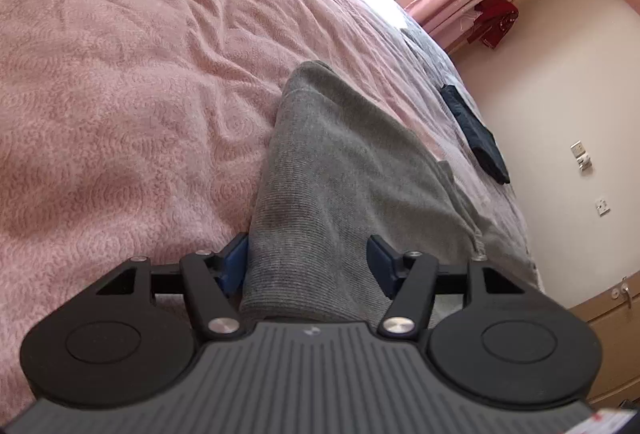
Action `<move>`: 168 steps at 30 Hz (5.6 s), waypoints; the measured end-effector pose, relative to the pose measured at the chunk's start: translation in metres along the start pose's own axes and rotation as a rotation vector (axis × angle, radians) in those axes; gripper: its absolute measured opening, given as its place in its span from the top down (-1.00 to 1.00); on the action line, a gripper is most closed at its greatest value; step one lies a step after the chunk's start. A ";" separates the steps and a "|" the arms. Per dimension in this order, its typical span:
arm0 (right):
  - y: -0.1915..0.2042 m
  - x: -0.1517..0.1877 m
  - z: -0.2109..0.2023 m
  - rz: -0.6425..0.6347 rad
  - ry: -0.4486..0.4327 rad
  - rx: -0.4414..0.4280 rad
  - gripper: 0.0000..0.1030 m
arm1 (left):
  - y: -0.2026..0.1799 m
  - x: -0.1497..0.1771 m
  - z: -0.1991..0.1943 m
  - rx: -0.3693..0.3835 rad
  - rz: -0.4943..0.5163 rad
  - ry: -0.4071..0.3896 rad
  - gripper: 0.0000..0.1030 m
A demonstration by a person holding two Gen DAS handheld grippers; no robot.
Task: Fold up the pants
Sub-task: 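Move both open grippers to the edge of the folded sweatpants, then grasp the sweatpants edge with both grippers and fold it over the bundle, then open both grippers and smooth the square-folded sweatpants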
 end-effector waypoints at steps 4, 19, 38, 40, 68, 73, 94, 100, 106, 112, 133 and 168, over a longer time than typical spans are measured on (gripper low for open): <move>-0.014 -0.003 -0.001 0.026 -0.009 0.005 -0.01 | 0.004 0.001 0.005 -0.036 -0.004 -0.019 0.30; -0.115 -0.066 -0.034 0.129 -0.166 0.074 -0.01 | -0.327 0.023 -0.079 0.022 0.668 -0.371 0.69; -0.130 -0.099 0.017 0.463 -0.124 -0.406 -0.01 | -0.305 0.073 0.054 0.026 0.655 -0.127 0.30; -0.121 -0.094 0.033 0.488 -0.076 -0.412 0.00 | -0.282 0.073 0.054 0.027 0.613 -0.097 0.30; -0.042 -0.019 -0.049 0.213 -0.079 -0.147 0.04 | -0.230 0.139 -0.018 -0.162 0.765 -0.051 0.21; -0.021 0.003 -0.072 0.235 -0.093 -0.152 0.00 | -0.231 0.148 -0.044 -0.120 0.807 -0.076 0.20; 0.006 0.027 0.005 0.237 0.211 0.232 -0.01 | -0.218 0.078 0.057 -0.001 0.944 0.169 0.24; 0.042 -0.013 -0.032 0.350 0.259 0.298 -0.01 | -0.252 0.039 0.051 -0.022 1.096 0.297 0.27; 0.092 -0.026 -0.044 0.491 0.224 0.260 -0.01 | -0.315 0.009 0.054 0.085 1.372 0.307 0.27; 0.109 -0.015 -0.011 0.583 0.150 0.225 -0.01 | -0.356 0.000 0.106 0.175 1.630 0.252 0.28; 0.117 -0.005 0.030 0.532 0.086 0.287 0.94 | -0.361 0.004 0.192 0.470 1.854 0.502 0.82; 0.058 -0.061 -0.020 0.208 0.453 0.269 -0.06 | -0.349 -0.030 0.112 -0.042 1.313 0.365 0.37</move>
Point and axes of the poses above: each gripper's, at about its wrist camera, not at the fingertips, and z roughly the way its jaws point, y to its left, x to its underside, the point moved 10 cm from there along z, roughly the way its jaws point, and after that the axes turned 10 degrees about -x, right-handed, at the moved point
